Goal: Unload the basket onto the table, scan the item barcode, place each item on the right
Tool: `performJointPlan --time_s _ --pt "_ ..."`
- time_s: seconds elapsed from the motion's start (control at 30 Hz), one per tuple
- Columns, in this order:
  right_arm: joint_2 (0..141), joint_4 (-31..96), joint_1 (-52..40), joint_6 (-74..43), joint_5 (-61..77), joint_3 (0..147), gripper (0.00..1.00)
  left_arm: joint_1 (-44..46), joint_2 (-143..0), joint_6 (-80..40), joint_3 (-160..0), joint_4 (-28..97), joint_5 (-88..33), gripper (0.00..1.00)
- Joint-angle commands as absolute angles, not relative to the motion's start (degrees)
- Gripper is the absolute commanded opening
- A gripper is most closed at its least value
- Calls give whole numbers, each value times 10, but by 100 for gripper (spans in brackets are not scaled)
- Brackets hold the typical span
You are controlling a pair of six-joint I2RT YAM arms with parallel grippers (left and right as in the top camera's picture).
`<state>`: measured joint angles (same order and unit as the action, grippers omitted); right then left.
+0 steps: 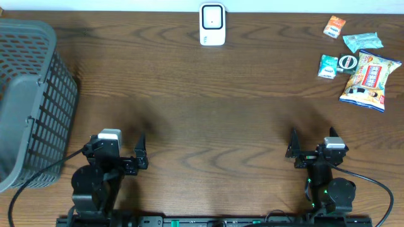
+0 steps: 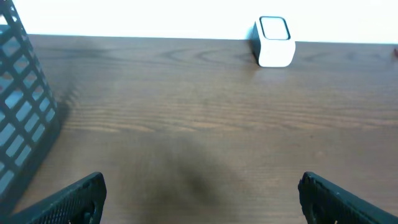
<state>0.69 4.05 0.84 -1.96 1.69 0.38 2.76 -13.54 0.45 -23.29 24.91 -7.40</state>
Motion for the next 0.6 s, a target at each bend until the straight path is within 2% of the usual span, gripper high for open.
performJointPlan --time_s 0.0,0.57 --pt "3 43 11 -26 15 4 99 24 -114 12 -211 223 -79 98" --pt "3 43 11 -26 15 4 99 -8 -6 -67 -51 49 -75 98"
